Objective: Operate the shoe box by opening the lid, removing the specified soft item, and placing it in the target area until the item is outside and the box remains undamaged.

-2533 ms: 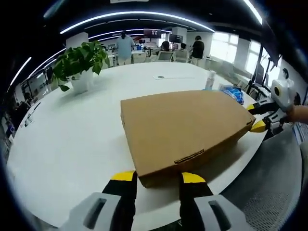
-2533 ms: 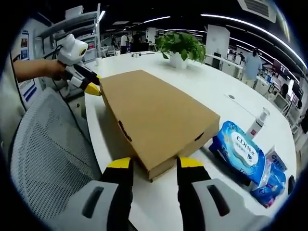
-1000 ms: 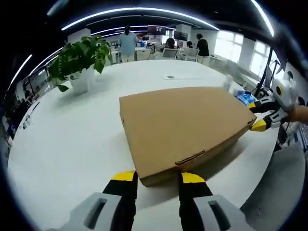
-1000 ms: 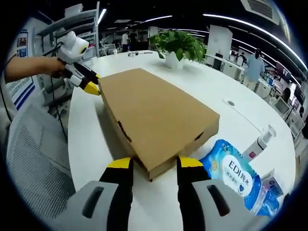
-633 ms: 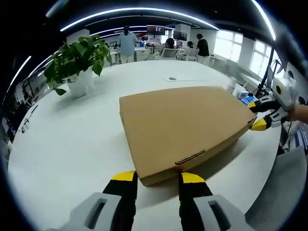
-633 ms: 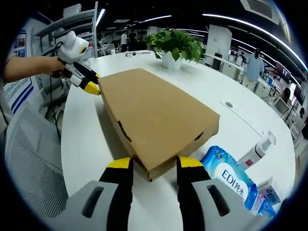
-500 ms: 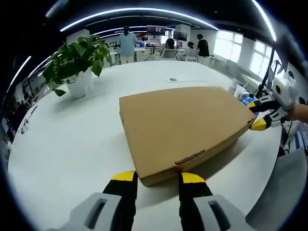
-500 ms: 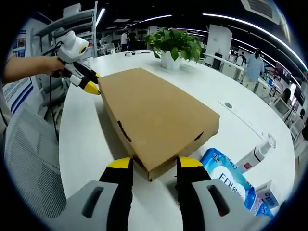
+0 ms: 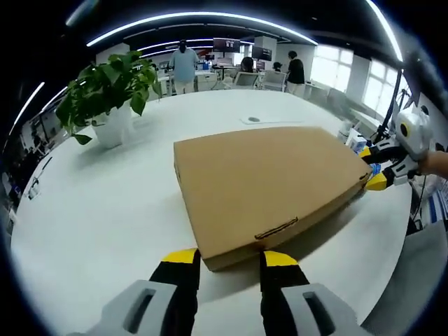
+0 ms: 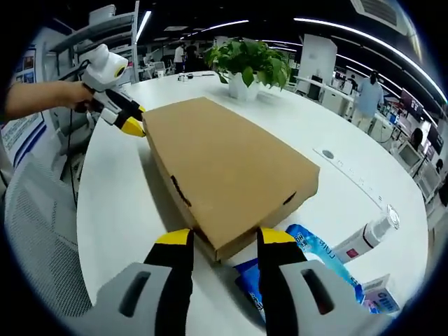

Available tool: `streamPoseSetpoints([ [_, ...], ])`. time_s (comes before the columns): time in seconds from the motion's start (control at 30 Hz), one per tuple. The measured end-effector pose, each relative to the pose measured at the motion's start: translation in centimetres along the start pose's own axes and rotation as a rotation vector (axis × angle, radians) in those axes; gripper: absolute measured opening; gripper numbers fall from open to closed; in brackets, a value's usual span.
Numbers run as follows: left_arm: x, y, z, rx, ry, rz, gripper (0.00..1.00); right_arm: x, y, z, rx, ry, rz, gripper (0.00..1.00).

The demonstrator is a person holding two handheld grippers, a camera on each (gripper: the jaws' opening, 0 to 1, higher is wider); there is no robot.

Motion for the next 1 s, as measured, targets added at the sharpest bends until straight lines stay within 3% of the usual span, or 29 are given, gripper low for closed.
streamPoseSetpoints([
  [0.43,0.0,0.4,0.3,-0.004,0.031,0.007,0.34,0.6,0.1,0.0,0.002,0.000,-0.007,0.34],
  [0.53,0.1,0.3,0.3,0.007,0.017,0.010,0.36,0.7,0.1,0.2,0.017,0.040,-0.019,0.34],
  [1.0,0.6,-1.6,0.4,0.062,0.046,0.028,0.51,0.2,-2.0,0.4,0.053,0.042,-0.045,0.37],
])
Point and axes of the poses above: the point that each gripper's makers call its tool centre point, and the gripper's own axes: y roughly forward along the fingers, x roughly to its right, z roughly out of its top, the point moved 7 cm from there along -y, roughly backward along the fingers, and after that the axes turned 6 degrees about -y, right-handed, at the moved point
